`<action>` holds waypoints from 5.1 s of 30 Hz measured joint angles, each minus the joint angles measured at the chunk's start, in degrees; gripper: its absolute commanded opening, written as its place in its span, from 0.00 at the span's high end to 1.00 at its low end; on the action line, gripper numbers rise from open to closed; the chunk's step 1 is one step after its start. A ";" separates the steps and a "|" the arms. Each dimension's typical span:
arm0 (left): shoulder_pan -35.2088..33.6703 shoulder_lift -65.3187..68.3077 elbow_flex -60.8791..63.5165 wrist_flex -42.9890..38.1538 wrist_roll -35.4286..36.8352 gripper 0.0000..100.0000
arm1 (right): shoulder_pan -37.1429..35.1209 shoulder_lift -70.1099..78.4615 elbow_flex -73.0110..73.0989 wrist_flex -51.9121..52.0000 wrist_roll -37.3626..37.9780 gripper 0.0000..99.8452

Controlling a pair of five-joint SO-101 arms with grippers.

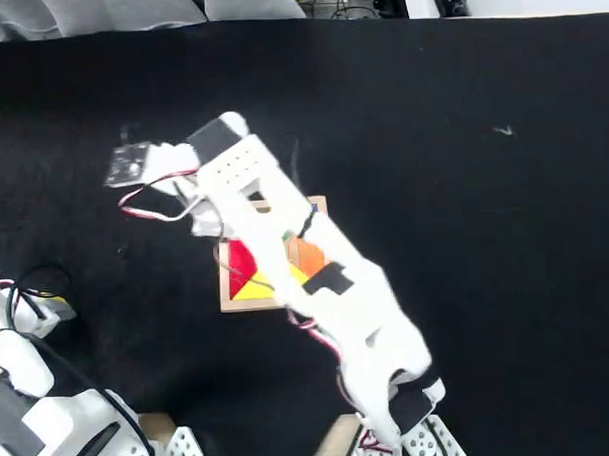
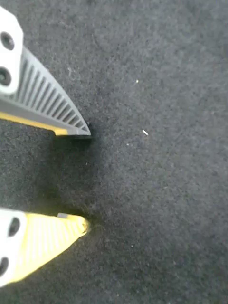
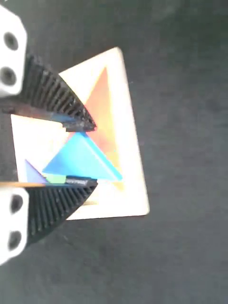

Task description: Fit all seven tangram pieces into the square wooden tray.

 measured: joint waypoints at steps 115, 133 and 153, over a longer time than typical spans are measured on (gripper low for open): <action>42.99 -97.58 47.12 5.01 4.92 0.97 | 43.25 -144.70 136.79 -32.09 -32.44 0.99; 42.55 -97.58 47.12 22.68 4.92 0.97 | 43.25 -144.70 137.76 -21.80 -32.44 0.99; 42.55 -97.58 47.12 22.68 4.92 0.97 | 43.25 -144.70 137.76 -21.80 -32.44 0.99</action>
